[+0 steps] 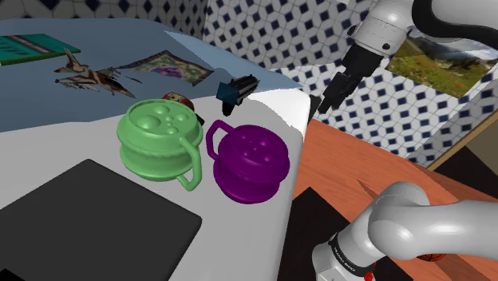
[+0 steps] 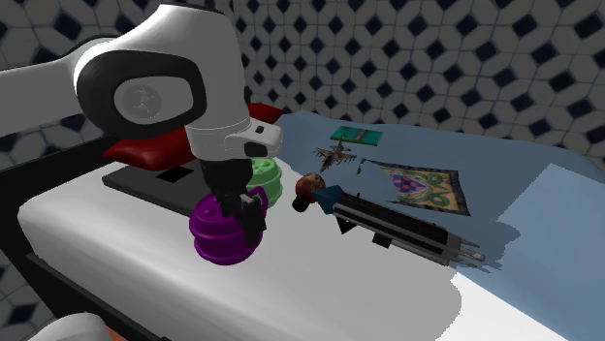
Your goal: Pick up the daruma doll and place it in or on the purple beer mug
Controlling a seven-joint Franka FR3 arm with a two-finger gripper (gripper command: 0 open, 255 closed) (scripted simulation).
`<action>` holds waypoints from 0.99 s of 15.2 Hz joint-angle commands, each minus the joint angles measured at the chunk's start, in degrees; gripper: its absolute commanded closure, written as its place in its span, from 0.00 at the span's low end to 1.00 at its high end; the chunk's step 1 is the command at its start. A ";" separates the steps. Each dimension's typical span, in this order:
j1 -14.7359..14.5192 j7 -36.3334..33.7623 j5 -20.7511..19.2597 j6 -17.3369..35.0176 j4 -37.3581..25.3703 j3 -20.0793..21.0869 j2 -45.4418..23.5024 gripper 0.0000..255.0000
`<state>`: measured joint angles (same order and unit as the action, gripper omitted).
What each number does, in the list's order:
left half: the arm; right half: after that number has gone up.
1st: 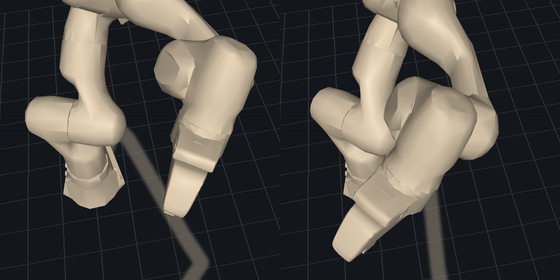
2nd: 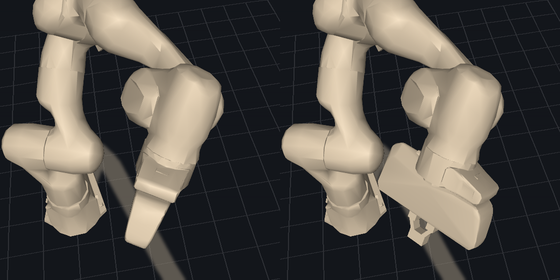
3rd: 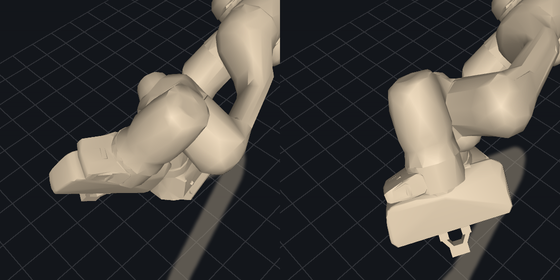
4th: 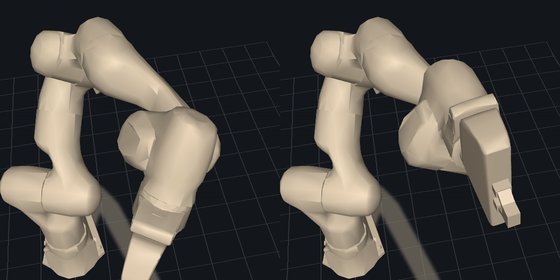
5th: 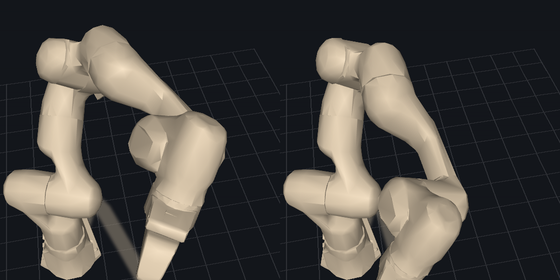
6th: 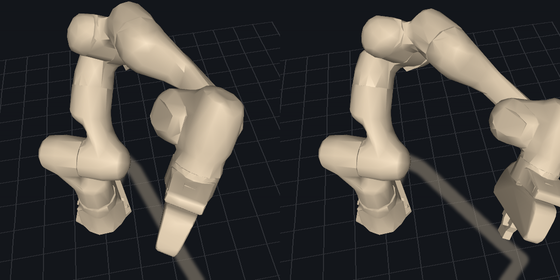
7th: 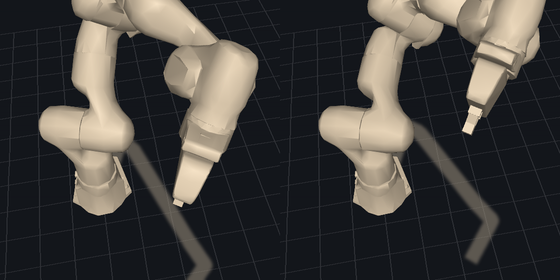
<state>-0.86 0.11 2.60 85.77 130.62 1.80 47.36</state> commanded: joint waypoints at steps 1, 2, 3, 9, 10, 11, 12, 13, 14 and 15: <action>0.00 0.00 0.00 0.00 0.00 0.00 0.00 0.00; -0.28 -0.10 0.20 1.67 0.08 0.57 -1.46 0.00; -0.54 -0.20 0.39 3.31 0.08 1.15 -2.97 0.00; -1.91 -0.95 0.90 12.53 -1.42 4.61 -12.92 0.00; -2.09 -1.11 0.87 13.93 -1.92 5.20 -14.70 0.00; -2.27 -1.29 0.80 15.30 -2.50 5.77 -16.52 0.00; -2.43 -1.47 0.69 16.62 -3.14 6.37 -18.37 0.00; -2.57 -1.67 0.54 17.89 -3.85 6.95 -20.24 0.00; -2.71 -1.90 0.34 19.11 -4.63 7.54 -22.13 0.00; -2.85 -2.14 0.09 20.28 -5.48 8.12 -24.05 0.00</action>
<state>-3.56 -1.80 2.92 104.73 125.90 9.32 25.25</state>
